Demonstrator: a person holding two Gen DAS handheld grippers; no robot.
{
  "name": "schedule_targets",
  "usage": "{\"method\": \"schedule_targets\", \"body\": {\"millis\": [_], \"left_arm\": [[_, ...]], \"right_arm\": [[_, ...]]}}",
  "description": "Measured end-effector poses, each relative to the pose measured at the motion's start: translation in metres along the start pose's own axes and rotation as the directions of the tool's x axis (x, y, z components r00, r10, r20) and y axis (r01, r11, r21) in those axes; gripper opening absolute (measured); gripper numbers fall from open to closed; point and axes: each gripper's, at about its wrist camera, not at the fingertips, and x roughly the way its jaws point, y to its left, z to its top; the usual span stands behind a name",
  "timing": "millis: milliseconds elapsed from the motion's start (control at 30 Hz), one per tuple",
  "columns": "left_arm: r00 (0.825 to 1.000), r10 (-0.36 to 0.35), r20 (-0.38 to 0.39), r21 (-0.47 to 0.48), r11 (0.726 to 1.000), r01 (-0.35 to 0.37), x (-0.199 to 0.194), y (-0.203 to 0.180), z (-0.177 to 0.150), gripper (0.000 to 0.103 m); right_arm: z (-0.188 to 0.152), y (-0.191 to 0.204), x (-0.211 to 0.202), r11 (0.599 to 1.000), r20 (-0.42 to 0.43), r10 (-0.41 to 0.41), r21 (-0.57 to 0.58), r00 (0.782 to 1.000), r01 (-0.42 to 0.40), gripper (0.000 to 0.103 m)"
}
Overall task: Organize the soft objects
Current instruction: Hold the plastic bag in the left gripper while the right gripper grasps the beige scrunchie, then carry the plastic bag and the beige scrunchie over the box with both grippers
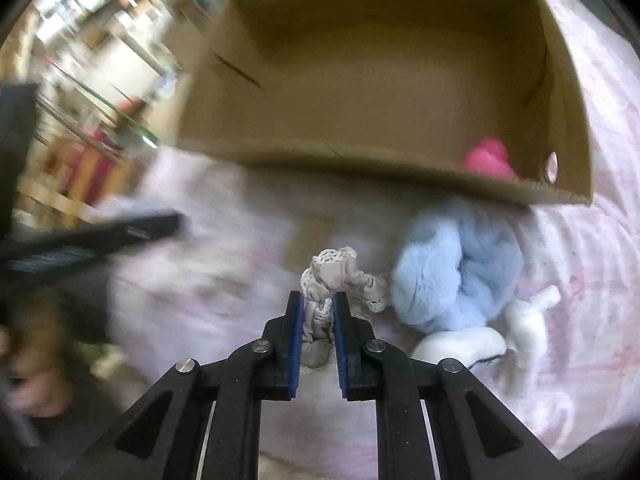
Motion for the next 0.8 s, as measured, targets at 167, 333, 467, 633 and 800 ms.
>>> {"method": "schedule_targets", "body": {"millis": [167,333,467,633,800], "left_arm": [[0.999,0.017,0.042,0.018,1.000,-0.018,-0.007,-0.002,-0.002,0.023],[0.997,0.036,0.071,0.044,0.998,-0.040,-0.013,-0.004,-0.004,0.023],[0.994,0.050,0.093,0.056,0.997,-0.055,-0.017,-0.007,-0.004,0.023],[0.992,0.050,0.115,0.070,0.996,-0.058,-0.025,-0.012,0.001,0.023],[0.988,0.032,0.154,0.092,0.995,-0.046,-0.040,-0.022,0.016,0.023]], "right_arm": [[0.001,0.012,-0.041,0.997,0.137,0.078,-0.021,0.988,-0.076,0.016],[0.003,0.004,-0.037,0.995,0.148,0.087,0.026,0.985,-0.092,0.016],[0.000,-0.002,-0.050,0.993,0.187,0.105,0.034,0.977,-0.113,0.016],[0.001,-0.004,-0.064,0.989,0.228,0.128,0.044,0.965,-0.142,0.016],[0.010,-0.008,-0.090,0.985,0.275,0.153,0.037,0.949,-0.169,0.016]]}}
